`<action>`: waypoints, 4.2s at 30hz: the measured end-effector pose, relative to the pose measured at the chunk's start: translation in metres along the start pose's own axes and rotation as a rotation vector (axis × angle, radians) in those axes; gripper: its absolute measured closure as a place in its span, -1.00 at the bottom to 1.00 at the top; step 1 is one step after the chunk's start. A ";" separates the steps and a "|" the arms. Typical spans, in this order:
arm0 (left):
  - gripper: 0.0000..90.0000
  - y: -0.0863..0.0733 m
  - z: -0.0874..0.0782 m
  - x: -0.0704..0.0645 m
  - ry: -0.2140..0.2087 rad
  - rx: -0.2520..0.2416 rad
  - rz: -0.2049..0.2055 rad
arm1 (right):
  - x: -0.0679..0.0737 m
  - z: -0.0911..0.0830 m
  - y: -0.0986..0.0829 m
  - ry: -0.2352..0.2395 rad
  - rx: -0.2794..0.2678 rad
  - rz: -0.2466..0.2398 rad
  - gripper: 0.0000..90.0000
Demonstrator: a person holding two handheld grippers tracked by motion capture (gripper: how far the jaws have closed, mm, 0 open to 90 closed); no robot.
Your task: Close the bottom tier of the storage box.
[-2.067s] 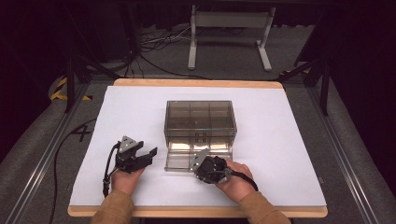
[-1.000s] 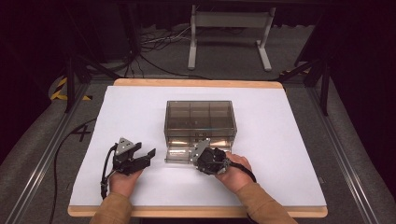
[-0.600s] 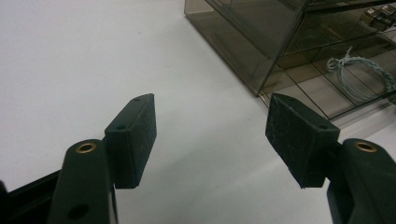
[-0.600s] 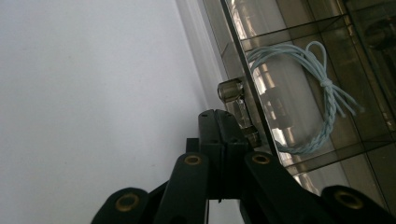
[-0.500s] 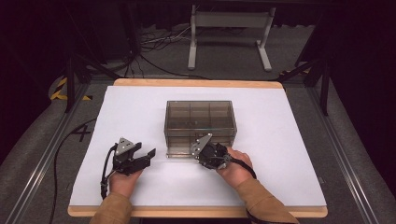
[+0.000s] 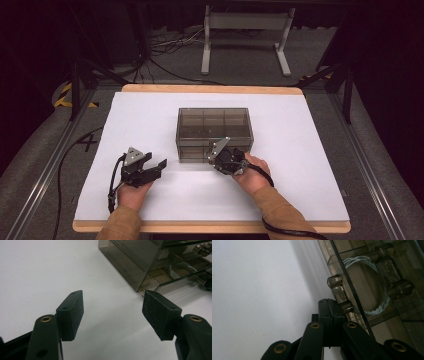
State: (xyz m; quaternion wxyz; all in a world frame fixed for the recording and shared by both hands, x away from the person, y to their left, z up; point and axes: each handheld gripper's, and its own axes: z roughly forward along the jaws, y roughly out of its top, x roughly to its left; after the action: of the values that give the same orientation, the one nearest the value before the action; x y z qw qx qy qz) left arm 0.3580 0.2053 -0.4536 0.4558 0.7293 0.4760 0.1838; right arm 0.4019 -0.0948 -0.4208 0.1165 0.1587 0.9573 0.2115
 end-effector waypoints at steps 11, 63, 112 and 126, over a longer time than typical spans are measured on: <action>-0.24 0.000 0.000 0.000 -0.003 0.001 -0.001 | -0.006 0.003 0.002 -0.016 -0.014 0.015 1.00; -0.26 -0.009 -0.017 0.007 0.010 -0.020 -0.023 | -0.002 -0.018 0.001 0.038 -0.164 0.075 0.51; -0.25 -0.005 -0.008 0.004 0.028 0.010 -0.002 | -0.016 -0.081 -0.089 -0.083 -0.317 0.228 -0.76; -0.25 -0.005 -0.008 0.004 0.029 0.011 0.000 | -0.021 -0.077 -0.122 -0.071 -0.328 0.237 -0.85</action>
State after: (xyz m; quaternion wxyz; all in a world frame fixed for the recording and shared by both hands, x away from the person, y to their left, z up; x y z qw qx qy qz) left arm 0.3515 0.2130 -0.4548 0.4449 0.7292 0.4833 0.1918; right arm 0.3680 -0.2350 -0.4035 0.1488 0.2563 0.8800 0.3711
